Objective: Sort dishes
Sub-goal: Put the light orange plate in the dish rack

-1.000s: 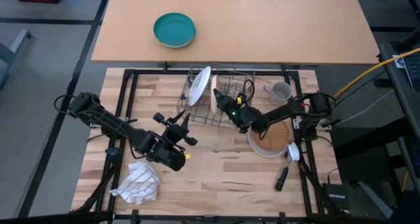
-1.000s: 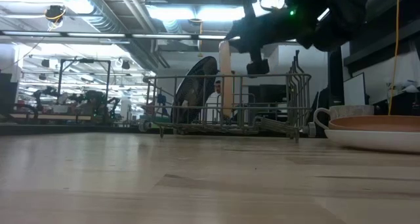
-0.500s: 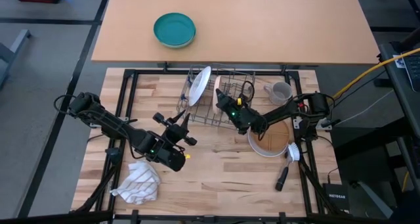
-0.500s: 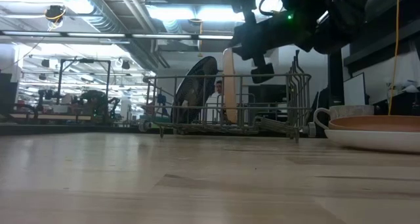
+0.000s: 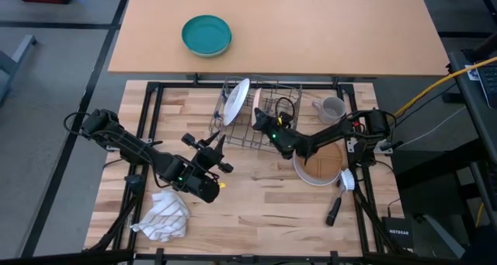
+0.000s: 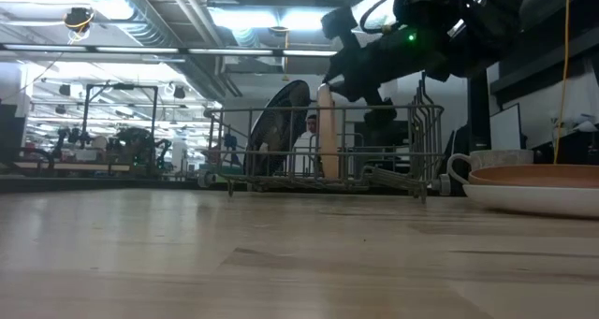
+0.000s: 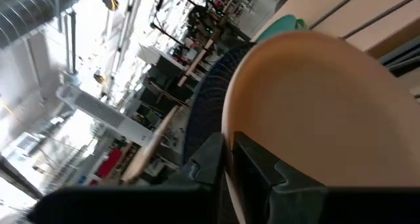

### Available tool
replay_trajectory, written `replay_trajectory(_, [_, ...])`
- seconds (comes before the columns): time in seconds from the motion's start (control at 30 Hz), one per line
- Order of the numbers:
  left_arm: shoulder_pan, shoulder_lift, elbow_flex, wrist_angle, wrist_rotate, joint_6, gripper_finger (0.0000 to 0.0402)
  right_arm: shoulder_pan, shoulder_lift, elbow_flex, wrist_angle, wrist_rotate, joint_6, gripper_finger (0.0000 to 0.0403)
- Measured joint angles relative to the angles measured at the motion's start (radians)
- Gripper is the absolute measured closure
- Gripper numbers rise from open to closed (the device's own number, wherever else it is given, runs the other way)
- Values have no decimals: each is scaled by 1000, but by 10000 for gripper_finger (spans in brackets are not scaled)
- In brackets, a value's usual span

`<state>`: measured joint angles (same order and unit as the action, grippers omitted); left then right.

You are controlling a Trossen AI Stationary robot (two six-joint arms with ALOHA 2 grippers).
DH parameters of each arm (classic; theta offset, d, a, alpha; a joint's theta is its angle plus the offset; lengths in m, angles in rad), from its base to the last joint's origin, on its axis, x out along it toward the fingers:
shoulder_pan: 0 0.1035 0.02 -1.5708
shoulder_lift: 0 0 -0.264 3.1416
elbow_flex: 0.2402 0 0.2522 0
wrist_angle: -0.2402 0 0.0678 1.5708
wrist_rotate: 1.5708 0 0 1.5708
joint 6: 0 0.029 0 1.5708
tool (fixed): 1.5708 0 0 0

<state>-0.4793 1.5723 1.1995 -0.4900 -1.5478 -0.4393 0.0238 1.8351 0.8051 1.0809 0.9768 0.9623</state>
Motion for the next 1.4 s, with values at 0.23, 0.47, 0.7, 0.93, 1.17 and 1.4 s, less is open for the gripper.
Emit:
replay_trajectory(0.23, [0, 0, 0, 0, 0, 0, 318, 0, 0, 0, -68, -1, 0, 364])
replay_trajectory(0.47, [0, 0, 0, 0, 1, 0, 318, 0, -1, 1, -81, -1, -2, 363])
replay_trajectory(0.7, [0, 0, 0, -1, 6, 0, 318, 1, -1, 1, -95, -36, -2, 363])
replay_trajectory(0.93, [0, 0, 0, -1, 19, 0, 318, 1, -1, 1, -114, -36, -2, 348])
replay_trajectory(1.17, [0, 0, 0, -1, 19, 1, 318, 3, -1, 0, -187, -27, -63, 352])
replay_trajectory(1.4, [1, 0, 0, -1, 19, 1, 318, 2, -1, 0, -195, -53, -78, 353])
